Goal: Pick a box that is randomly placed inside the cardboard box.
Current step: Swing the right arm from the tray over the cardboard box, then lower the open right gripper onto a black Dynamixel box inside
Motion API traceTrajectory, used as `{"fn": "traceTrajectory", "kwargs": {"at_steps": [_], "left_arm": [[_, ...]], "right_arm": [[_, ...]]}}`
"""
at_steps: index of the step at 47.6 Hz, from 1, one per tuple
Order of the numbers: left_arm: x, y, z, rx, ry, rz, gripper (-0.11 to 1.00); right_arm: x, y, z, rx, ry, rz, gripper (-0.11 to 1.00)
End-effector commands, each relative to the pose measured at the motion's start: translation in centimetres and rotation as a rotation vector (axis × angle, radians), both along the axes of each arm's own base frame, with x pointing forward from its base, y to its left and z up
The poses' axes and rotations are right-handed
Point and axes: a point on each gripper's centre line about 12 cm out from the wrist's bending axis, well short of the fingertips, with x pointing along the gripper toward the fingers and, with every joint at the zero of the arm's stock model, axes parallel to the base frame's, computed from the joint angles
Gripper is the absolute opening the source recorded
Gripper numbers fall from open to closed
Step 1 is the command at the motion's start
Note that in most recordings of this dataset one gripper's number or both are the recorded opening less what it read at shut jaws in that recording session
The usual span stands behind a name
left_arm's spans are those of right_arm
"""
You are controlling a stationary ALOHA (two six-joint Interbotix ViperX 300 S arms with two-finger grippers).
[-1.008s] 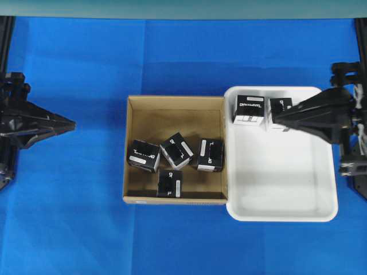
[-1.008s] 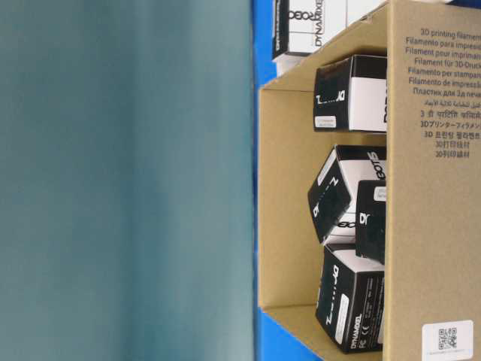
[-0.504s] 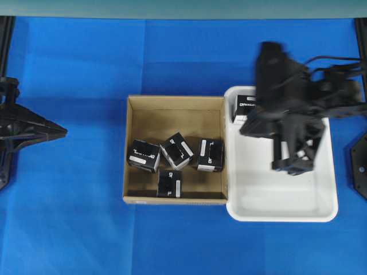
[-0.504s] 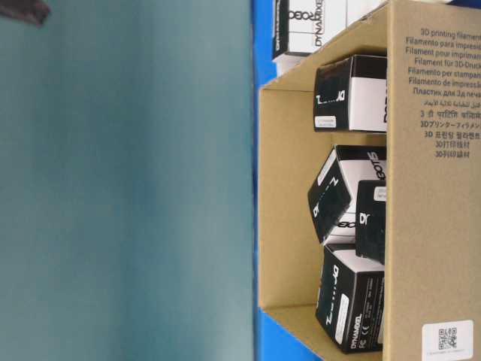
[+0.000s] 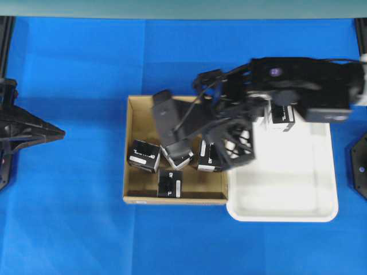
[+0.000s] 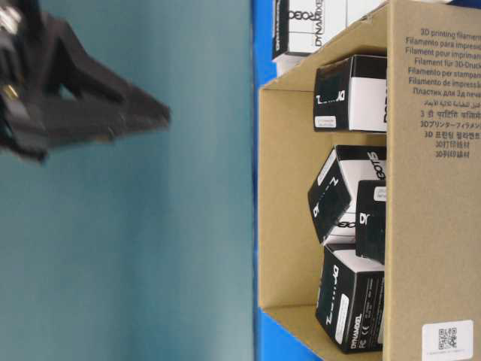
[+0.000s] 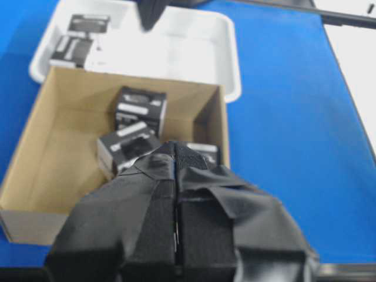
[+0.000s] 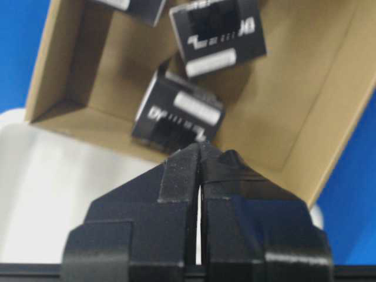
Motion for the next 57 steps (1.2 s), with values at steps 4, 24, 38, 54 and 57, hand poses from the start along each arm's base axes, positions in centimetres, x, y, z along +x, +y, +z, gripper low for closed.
{"fn": "traceTrajectory", "kwargs": {"at_steps": [4, 24, 38, 54, 57], "left_arm": [[0.2, 0.0, 1.1, 0.001, -0.031, 0.0, -0.07], [0.2, -0.1, 1.0, 0.001, -0.023, -0.003, -0.07], [0.2, -0.2, 1.3, -0.004, -0.037, -0.012, -0.07], [0.2, -0.2, 1.6, -0.034, -0.053, -0.003, -0.07], [0.2, -0.2, 1.7, -0.036, -0.061, -0.003, -0.07]], "right_arm": [[2.0, -0.8, -0.8, -0.018, 0.002, 0.051, 0.0], [3.7, -1.3, 1.7, 0.009, 0.011, 0.053, 0.03], [4.5, -0.8, 3.8, 0.167, -0.044, -0.048, 0.03], [4.8, -0.9, 2.2, 0.181, 0.01, -0.047, 0.03], [4.9, -1.0, 1.8, 0.169, 0.018, -0.045, 0.03]]}}
